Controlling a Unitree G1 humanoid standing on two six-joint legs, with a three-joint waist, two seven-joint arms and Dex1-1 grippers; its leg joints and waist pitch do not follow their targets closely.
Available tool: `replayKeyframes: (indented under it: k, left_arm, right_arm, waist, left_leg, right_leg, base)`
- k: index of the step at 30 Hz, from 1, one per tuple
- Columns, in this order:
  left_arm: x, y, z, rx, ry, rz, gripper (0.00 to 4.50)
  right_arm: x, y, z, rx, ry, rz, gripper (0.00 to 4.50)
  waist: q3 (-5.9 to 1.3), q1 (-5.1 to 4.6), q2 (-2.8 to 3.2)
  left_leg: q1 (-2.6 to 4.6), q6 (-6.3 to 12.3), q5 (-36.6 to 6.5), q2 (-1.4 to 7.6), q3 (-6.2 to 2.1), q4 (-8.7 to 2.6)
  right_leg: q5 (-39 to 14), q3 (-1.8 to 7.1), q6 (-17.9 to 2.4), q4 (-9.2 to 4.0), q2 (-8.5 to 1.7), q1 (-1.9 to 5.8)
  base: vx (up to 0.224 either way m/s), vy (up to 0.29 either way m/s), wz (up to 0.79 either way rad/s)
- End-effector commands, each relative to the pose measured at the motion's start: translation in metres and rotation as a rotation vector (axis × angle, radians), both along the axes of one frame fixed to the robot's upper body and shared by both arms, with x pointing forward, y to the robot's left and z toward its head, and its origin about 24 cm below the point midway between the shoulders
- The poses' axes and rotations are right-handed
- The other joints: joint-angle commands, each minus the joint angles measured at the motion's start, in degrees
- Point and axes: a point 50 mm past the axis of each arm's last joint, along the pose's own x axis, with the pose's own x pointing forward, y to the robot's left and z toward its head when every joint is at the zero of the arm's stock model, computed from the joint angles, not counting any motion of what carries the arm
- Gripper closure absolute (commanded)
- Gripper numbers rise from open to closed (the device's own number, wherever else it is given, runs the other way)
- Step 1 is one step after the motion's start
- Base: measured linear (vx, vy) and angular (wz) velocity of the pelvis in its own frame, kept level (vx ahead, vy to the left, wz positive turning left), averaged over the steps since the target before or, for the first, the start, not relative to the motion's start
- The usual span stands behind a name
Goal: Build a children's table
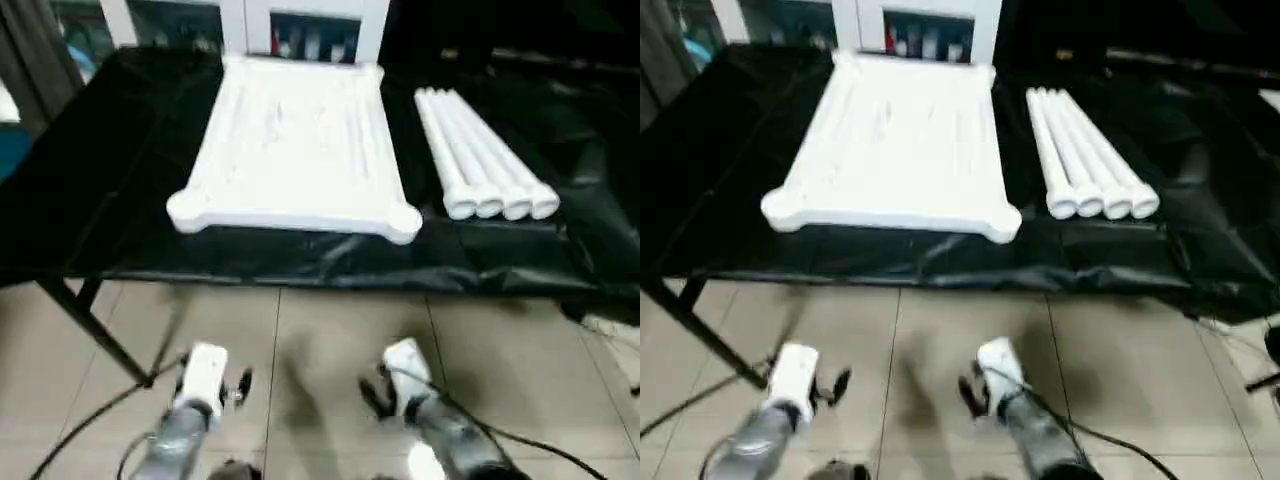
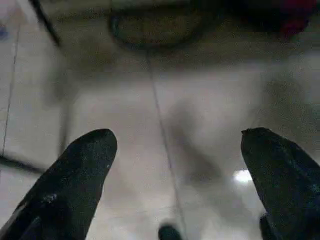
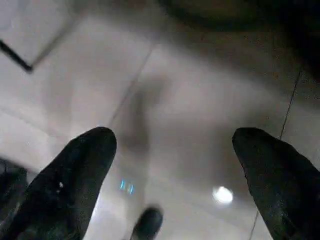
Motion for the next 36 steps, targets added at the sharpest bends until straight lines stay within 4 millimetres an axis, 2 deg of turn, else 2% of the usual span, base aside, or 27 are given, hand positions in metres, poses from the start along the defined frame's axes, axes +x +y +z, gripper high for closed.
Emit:
replayKeyframes:
  k: [1, 2, 3, 4, 6, 8, 10, 11, 13, 14, 16, 17, 18, 20, 21, 23, 25, 26, 27, 28, 29, 30, 31, 32, 34, 35, 36]
  left_arm:
    - [0.0, -0.001, 0.009, -0.015, -0.045, -0.028, 0.0]
    - [-0.002, 0.002, 0.017, -0.016, -0.085, -0.021, 0.0]
    - [-0.009, 0.005, 0.03, -0.032, -0.14, -0.008, 0.0]
    - [-0.013, 0.006, 0.038, -0.04, -0.164, -0.005, 0.0]
    - [-0.018, 0.007, 0.045, -0.042, -0.188, -0.004, 0.0]
    - [-0.028, 0.007, 0.063, -0.042, -0.238, 0.006, 0.0]
    - [-0.03, 0.009, 0.07, -0.045, -0.254, 0.017, 0.0]
    - [-0.031, 0.009, 0.08, -0.044, -0.276, 0.025, 0.0]
    - [-0.031, 0.009, 0.091, -0.05, -0.3, 0.038, 0.0]
    - [-0.029, 0.011, 0.1, -0.038, -0.32, 0.054, 0.0]
    - [-0.024, 0.013, 0.119, -0.013, -0.376, 0.096, 0.0]
    - [-0.021, 0.016, 0.129, 0.001, -0.401, 0.127, 0.0]
    - [-0.02, 0.017, 0.135, 0.011, -0.418, 0.139, 0.0]
    - [-0.017, 0.018, 0.146, 0.02, -0.437, 0.137, 0.0]
    - [-0.015, 0.018, 0.151, 0.023, -0.45, 0.144, 0.0]
    - [-0.012, 0.019, 0.158, 0.031, -0.47, 0.156, 0.0]
    - [-0.004, 0.021, 0.168, 0.073, -0.51, 0.148, 0.0]
    - [-0.001, 0.021, 0.17, 0.087, -0.512, 0.132, 0.0]
    - [0.007, 0.022, 0.173, 0.103, -0.516, 0.096, 0.0]
    - [0.01, 0.023, 0.175, 0.089, -0.527, 0.101, 0.0]
    - [0.019, 0.026, 0.184, 0.032, -0.574, 0.127, 0.0]
    - [0.026, 0.027, 0.188, -0.002, -0.599, 0.14, 0.0]
    - [0.034, 0.025, 0.191, -0.034, -0.619, 0.152, 0.0]
    - [0.036, 0.023, 0.191, -0.051, -0.623, 0.15, 0.0]
    - [0.045, 0.012, 0.19, -0.137, -0.619, 0.135, 0.0]
    - [0.045, 0.012, 0.19, -0.137, -0.619, 0.135, 0.0]
    - [0.051, 0.001, 0.19, -0.133, -0.655, 0.115, 0.0]
  right_arm:
    - [-0.001, -0.004, 0.005, 0.025, -0.031, -0.005, 0.29]
    - [-0.001, -0.009, 0.013, 0.034, -0.075, -0.004, 0.29]
    - [-0.005, -0.017, 0.028, 0.048, -0.144, 0.005, 0.29]
    - [-0.008, -0.021, 0.038, 0.065, -0.175, 0.005, 0.29]
    - [-0.011, -0.026, 0.048, 0.084, -0.204, 0.002, 0.29]
    - [-0.019, -0.033, 0.072, 0.116, -0.273, 0.015, 0.29]
    - [-0.021, -0.034, 0.08, 0.135, -0.291, 0.024, 0.29]
    - [-0.021, -0.038, 0.092, 0.158, -0.316, 0.015, 0.29]
    - [-0.019, -0.042, 0.103, 0.172, -0.344, 0.002, 0.29]
    - [-0.016, -0.044, 0.112, 0.191, -0.37, -0.008, 0.29]
    - [-0.013, -0.046, 0.131, 0.24, -0.427, 0.0, 0.29]
    - [-0.01, -0.049, 0.14, 0.227, -0.454, 0.013, 0.29]
    - [-0.008, -0.052, 0.144, 0.201, -0.481, 0.017, 0.29]
    - [0.002, -0.062, 0.149, 0.093, -0.546, 0.004, 0.29]
    - [0.005, -0.064, 0.151, 0.111, -0.535, 0.012, 0.29]
    - [0.008, -0.065, 0.156, 0.171, -0.516, 0.004, 0.29]
    - [0.016, -0.065, 0.165, 0.265, -0.513, -0.054, 0.29]
    - [0.018, -0.065, 0.166, 0.269, -0.518, -0.069, 0.29]
    - [0.024, -0.062, 0.171, 0.258, -0.547, -0.114, 0.29]
    - [0.025, -0.061, 0.172, 0.262, -0.551, -0.126, 0.29]
    - [0.03, -0.057, 0.177, 0.262, -0.573, -0.171, 0.29]
    - [0.033, -0.053, 0.18, 0.271, -0.606, -0.197, 0.29]
    - [0.036, -0.048, 0.184, 0.3, -0.641, -0.205, 0.29]
    - [0.037, -0.046, 0.183, 0.307, -0.641, -0.199, 0.29]
    - [0.041, -0.043, 0.178, 0.291, -0.621, -0.172, 0.29]
    - [0.041, -0.043, 0.178, 0.291, -0.621, -0.172, 0.29]
    - [0.046, -0.045, 0.167, 0.256, -0.557, -0.191, 0.29]
  waist:
    - [-2.87, 0.17, 0.51]
    - [-2.8, 0.4, 0.47]
    - [-2.78, 0.25, 0.08]
    - [-2.4, 0.71, 0.2]
    - [-2.27, 0.53, 0.06]
    - [-1.91, 0.42, -0.07]
    - [-1.67, 0.35, -0.11]
    - [-1.67, 0.31, -0.19]
    - [-1.84, 0.36, -0.2]
    - [-2.04, 0.63, 0.15]
    - [-2.2, 0.52, 0.05]
    - [-2.33, 0.85, 0.71]
    - [-2.56, 0.8, 1.04]
    - [-2.76, 0.84, 0.84]
    - [-3.06, 1.13, 1.26]
    - [-3.19, 1.14, 0.96]
    - [-3.25, 1.14, -0.04]
    - [-3.64, 1.41, 0.34]
    - [-3.66, 1.2, -0.2]
    - [-3.78, 1.11, -1.77]
    - [-3.72, 1.48, -0.97]
    - [-3.86, 1.33, -0.69]
    - [-4.08, 1.31, 0.01]
    - [-4.15, 1.17, -0.55]
    - [-4.17, 1.25, -0.81]
    - [-4.29, 1.4, -0.8]
    - [-4.34, 1.52, -0.39]
  left_leg:
    - [1.49, 7.54, -8.0, 5.88, -2.31, -4.42]
    - [1.64, 6.26, -10.5, 5.98, -2.38, -4.68]
    - [1.6, 5.75, -11.1, 5.98, -2.32, -4.71]
    - [1.42, 4.8, -13.6, 6.38, -2.58, -5.17]
    - [1.53, 3.48, -16.3, 6.05, -2.58, -5.45]
    - [1.64, 1.11, -20.5, 5.96, -2.67, -5.85]
    - [1.77, -0.35, -23.0, 5.7, -2.84, -5.96]
    - [1.81, -0.69, -23.3, 5.57, -2.82, -5.95]
    - [1.63, -1.29, -22.2, 5.51, -3.01, -6.02]
    - [1.64, -1.32, -21.8, 5.41, -3.11, -5.99]
    - [1.64, -1.32, -20.1, 5.31, -3.03, -5.86]
    - [1.67, -1.39, -19.6, 5.24, -3.18, -5.83]
    - [1.84, -1.91, -19.0, 5.17, -3.02, -5.68]
    - [1.71, -1.97, -17.5, 4.84, -2.87, -5.43]
    - [1.61, -1.64, -15.4, 4.54, -2.89, -5.13]
    - [1.52, -0.7, -13.7, 4.44, -2.84, -4.85]
    - [1.47, 1.91, -10.8, 4.24, -2.7, -4.44]
    - [1.76, 3.08, -7.8, 4.35, -2.68, -4.09]
    - [1.67, 3.21, -7.4, 4.41, -2.55, -4.11]
    - [1.74, 3.01, -6.1, 4.31, -2.21, -3.94]
    - [1.73, 2.54, -5.8, 4.3, -2.43, -4.07]
    - [2.25, 1.11, -6.9, 4.34, -2.19, -4.13]
    - [2.2, -0.6, -6.8, 4.3, -2.36, -4.26]
    - [2.34, -2.09, -7.7, 4.46, -2.41, -4.28]
    - [2.51, -3.34, -9.0, 4.44, -2.31, -4.31]
    - [2.52, -3.67, -9.2, 4.39, -2.32, -4.26]
    - [2.32, -3.95, -9.4, 4.23, -2.33, -4.3]
  right_leg:
    - [7.5, 2.93, -15.4, -3.03, -4.64, 1.36]
    - [3.8, 2.99, -14.7, -3.42, -4.59, 1.39]
    - [2.7, 3.04, -14.3, -3.49, -4.45, 1.33]
    - [-0.4, 3.13, -12.8, -3.86, -4.62, 1.44]
    - [-4.9, 3.21, -11.1, -4.42, -4.14, 1.12]
    - [-12.5, 3.52, -8.7, -5.21, -4.0, 0.72]
    - [-17.1, 3.65, -7.4, -5.73, -3.98, 0.22]
    - [-18.1, 3.7, -6.9, -5.88, -3.93, 0.1]
    - [-16.0, 3.68, -6.3, -5.55, -3.7, 0.29]
    - [-15.3, 3.62, -6.2, -5.46, -3.73, 0.35]
    - [-10.5, 3.53, -6.3, -5.02, -3.32, 0.52]
    - [-9.4, 3.47, -6.4, -4.88, -3.37, 0.57]
    - [-6.4, 3.36, -6.7, -4.83, -3.09, 0.64]
    - [-4.6, 3.26, -7.2, -4.62, -3.11, 0.82]
    - [-1.5, 3.12, -7.8, -4.23, -2.97, 1.17]
    - [0.7, 3.14, -8.1, -4.0, -2.95, 1.35]
    - [2.5, 3.29, -8.5, -3.74, -3.07, 1.57]
    - [2.4, 3.15, -8.8, -3.47, -3.26, 1.3]
    - [2.1, 3.09, -8.6, -3.6, -3.1, 1.29]
    - [1.4, 3.0, -8.3, -3.56, -2.81, 1.22]
    - [0.7, 3.07, -8.2, -3.17, -3.08, 1.2]
    - [-1.0, 3.08, -8.4, -3.4, -2.84, 0.66]
    - [-0.5, 3.03, -8.1, -3.09, -2.78, 0.71]
    - [0.8, 2.91, -7.4, -3.06, -2.51, 0.72]
    - [1.9, 2.93, -6.7, -3.09, -2.42, 0.79]
    - [2.2, 2.94, -6.8, -3.01, -2.53, 0.87]
    - [2.6, 3.0, -6.6, -3.06, -2.54, 0.98]
  base:
    - [0.0, 0.0, 0.0]
    - [0.0, 0.0, 0.0]
    - [0.0, 0.0, 0.0]
    - [0.0, 0.0, 0.0]
    - [0.0, 0.0, 0.0]
    - [0.0, 0.0, 0.0]
    - [0.0, 0.0, 0.0]
    - [0.0, 0.0, 0.0]
    - [0.0, 0.0, 0.0]
    - [0.0, 0.0, 0.0]
    - [0.0, 0.0, 0.0]
    - [0.0, 0.0, 0.0]
    - [0.0, 0.0, 0.0]
    - [0.0, 0.0, 0.0]
    - [0.0, 0.0, 0.0]
    - [0.0, 0.0, 0.0]
    - [0.0, 0.0, 0.0]
    - [0.0, 0.0, 0.0]
    - [0.0, 0.0, 0.0]
    - [0.0, 0.0, 0.0]
    - [0.0, 0.0, 0.0]
    - [0.0, 0.0, 0.0]
    - [0.0, 0.0, 0.0]
    - [0.0, 0.0, 0.0]
    - [0.0, 0.0, 0.0]
    - [0.0, 0.0, 0.0]
    - [0.0, 0.0, 0.0]
